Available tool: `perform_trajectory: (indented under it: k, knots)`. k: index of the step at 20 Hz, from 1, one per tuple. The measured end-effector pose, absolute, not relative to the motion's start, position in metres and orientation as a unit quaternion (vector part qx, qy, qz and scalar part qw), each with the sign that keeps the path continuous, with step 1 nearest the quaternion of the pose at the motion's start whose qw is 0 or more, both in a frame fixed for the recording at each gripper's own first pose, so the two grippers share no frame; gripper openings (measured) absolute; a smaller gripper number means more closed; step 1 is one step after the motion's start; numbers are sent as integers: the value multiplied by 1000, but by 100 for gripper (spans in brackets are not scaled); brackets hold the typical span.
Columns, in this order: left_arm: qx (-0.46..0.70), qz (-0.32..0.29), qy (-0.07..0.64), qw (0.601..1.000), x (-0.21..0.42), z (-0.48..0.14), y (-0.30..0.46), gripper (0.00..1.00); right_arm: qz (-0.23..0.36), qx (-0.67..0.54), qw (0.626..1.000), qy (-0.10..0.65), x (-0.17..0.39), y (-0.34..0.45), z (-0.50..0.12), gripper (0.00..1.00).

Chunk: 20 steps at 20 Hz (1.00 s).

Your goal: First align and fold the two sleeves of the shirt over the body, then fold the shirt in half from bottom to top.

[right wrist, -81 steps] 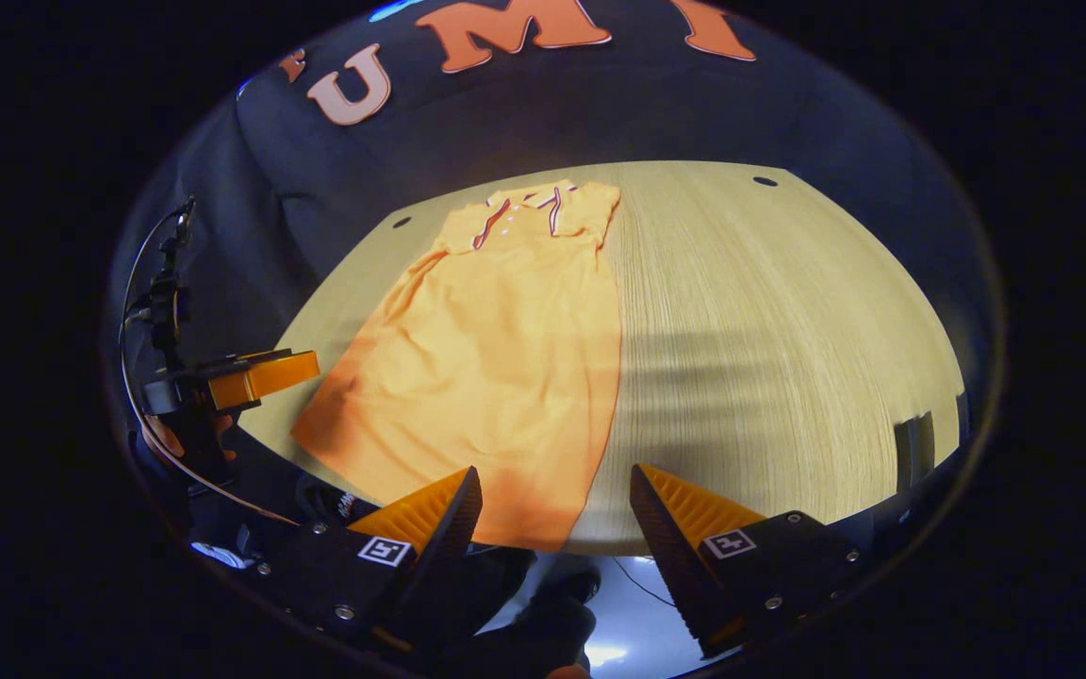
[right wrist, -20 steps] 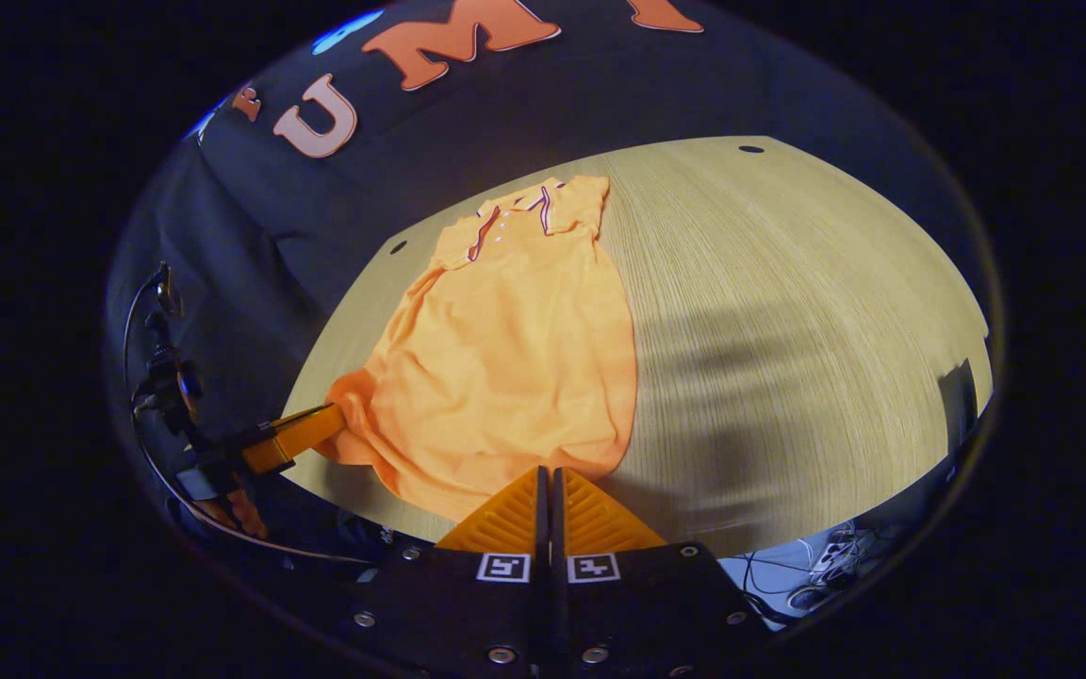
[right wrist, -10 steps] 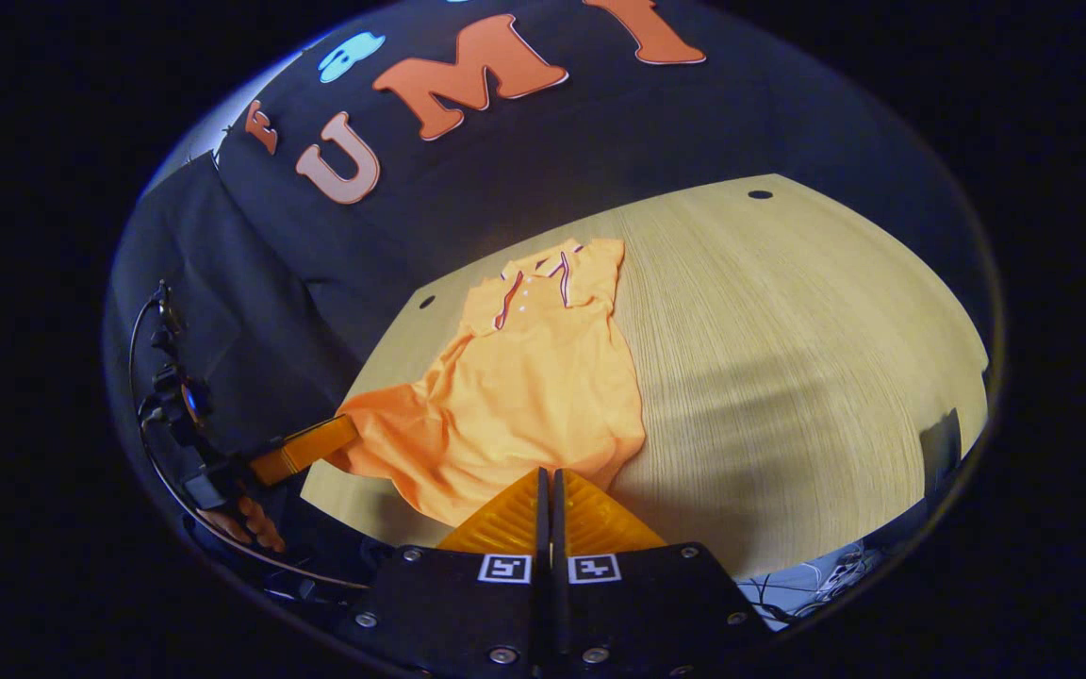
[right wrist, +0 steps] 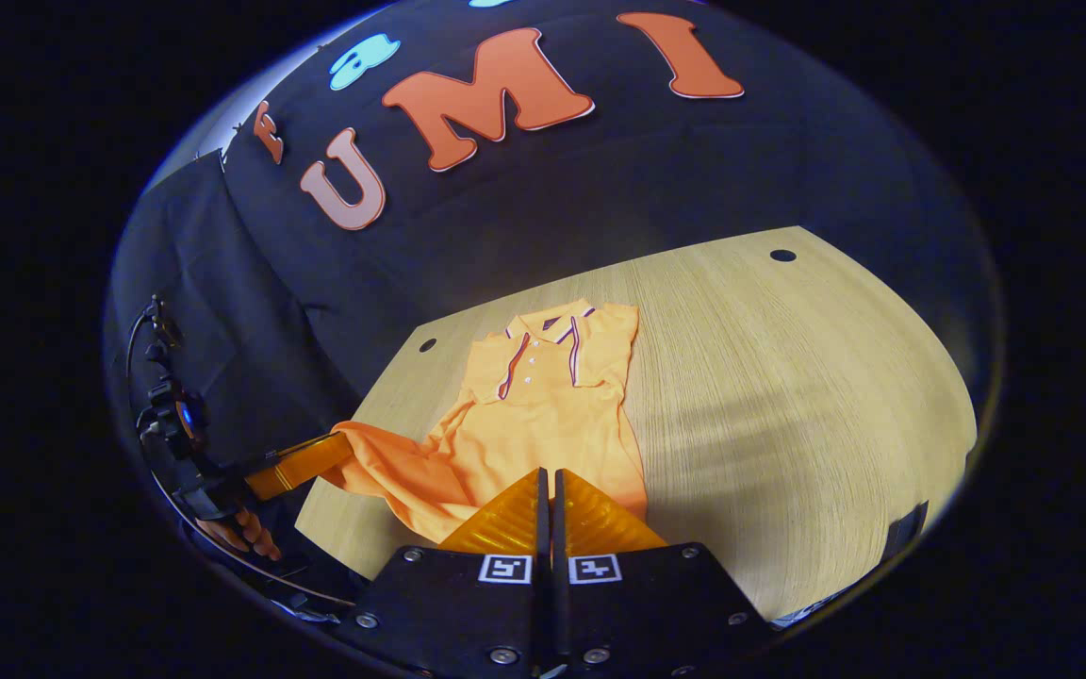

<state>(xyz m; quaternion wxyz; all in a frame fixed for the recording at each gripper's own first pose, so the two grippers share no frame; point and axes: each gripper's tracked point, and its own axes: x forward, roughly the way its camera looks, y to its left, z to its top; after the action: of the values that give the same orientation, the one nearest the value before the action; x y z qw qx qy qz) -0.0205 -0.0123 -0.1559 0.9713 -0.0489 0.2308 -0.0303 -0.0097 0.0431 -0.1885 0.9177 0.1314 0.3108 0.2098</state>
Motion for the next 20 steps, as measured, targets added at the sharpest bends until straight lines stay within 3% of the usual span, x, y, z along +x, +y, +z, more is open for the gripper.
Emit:
perform_trajectory:
  k: [16, 20]
  knots:
    - [-56, -53, 224, 971, 84, -132, 10, 1, 199, 116, 925, 303, 86, 68, -172, 0]
    - [-59, -69, 232, 968, 87, -137, 5, 1, 194, 80, 918, 336, 80, 67, -201, 1]
